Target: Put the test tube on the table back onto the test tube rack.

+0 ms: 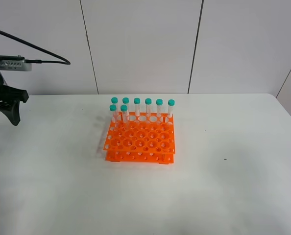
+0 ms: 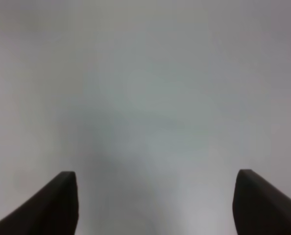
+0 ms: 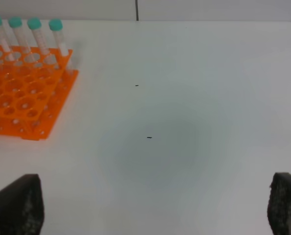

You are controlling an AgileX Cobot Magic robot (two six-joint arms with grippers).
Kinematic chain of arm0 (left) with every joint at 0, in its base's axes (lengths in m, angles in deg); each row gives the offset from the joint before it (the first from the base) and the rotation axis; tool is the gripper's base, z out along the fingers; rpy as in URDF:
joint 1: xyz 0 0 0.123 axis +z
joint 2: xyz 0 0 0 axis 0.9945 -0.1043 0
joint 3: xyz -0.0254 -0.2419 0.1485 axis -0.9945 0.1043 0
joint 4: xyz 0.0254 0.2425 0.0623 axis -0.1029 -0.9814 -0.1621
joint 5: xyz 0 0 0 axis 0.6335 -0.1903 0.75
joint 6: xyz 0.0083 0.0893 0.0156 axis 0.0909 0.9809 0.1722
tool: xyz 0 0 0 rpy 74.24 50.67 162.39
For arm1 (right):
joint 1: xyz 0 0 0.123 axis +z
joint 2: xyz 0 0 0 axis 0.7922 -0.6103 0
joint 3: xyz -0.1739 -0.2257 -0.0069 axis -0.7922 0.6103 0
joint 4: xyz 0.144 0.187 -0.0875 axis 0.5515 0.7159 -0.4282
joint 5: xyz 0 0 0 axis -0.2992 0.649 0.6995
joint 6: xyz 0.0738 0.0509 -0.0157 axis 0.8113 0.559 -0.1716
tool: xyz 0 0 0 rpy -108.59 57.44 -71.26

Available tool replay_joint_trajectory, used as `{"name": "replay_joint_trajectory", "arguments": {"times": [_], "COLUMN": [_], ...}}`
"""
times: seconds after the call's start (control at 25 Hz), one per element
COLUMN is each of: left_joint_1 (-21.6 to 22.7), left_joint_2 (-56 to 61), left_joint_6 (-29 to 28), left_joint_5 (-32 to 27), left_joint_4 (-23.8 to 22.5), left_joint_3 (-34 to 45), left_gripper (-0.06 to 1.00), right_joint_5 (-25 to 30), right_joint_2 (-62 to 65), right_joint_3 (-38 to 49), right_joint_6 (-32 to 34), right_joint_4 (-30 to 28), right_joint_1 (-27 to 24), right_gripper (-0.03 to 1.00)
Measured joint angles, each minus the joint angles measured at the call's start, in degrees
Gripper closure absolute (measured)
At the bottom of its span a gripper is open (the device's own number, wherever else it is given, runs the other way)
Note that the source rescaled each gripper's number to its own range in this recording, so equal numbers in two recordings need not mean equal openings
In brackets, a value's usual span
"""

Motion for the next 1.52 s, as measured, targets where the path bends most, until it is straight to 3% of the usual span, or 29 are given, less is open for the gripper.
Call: {"name": "replay_joint_trajectory", "arguments": {"times": [0.52, 0.64, 1.0, 1.52], "left_joint_1": [0.00, 0.00, 0.00, 0.00], "left_joint_2": [24.21, 31.81, 55.40, 85.64], "left_joint_6": [1.03, 1.04, 5.26, 6.23], "left_joint_5": [0.25, 2.38, 6.67, 6.78], "left_joint_4": [0.45, 0.51, 8.16, 8.71], "left_joint_3": [37.36, 43.06, 45.45, 45.83], "left_gripper": [-0.06, -0.06, -0.06, -0.06], "right_joint_5": [0.00, 0.00, 0.00, 0.00], "right_joint_2": [0.00, 0.00, 0.00, 0.00], "right_joint_3": [0.00, 0.00, 0.00, 0.00], "right_joint_6": [0.00, 0.00, 0.00, 0.00], "right_joint_4": [0.00, 0.00, 0.00, 0.00], "right_joint_1": [0.00, 0.00, 0.00, 0.00], "right_gripper": [-0.03, -0.03, -0.03, -0.03]}}
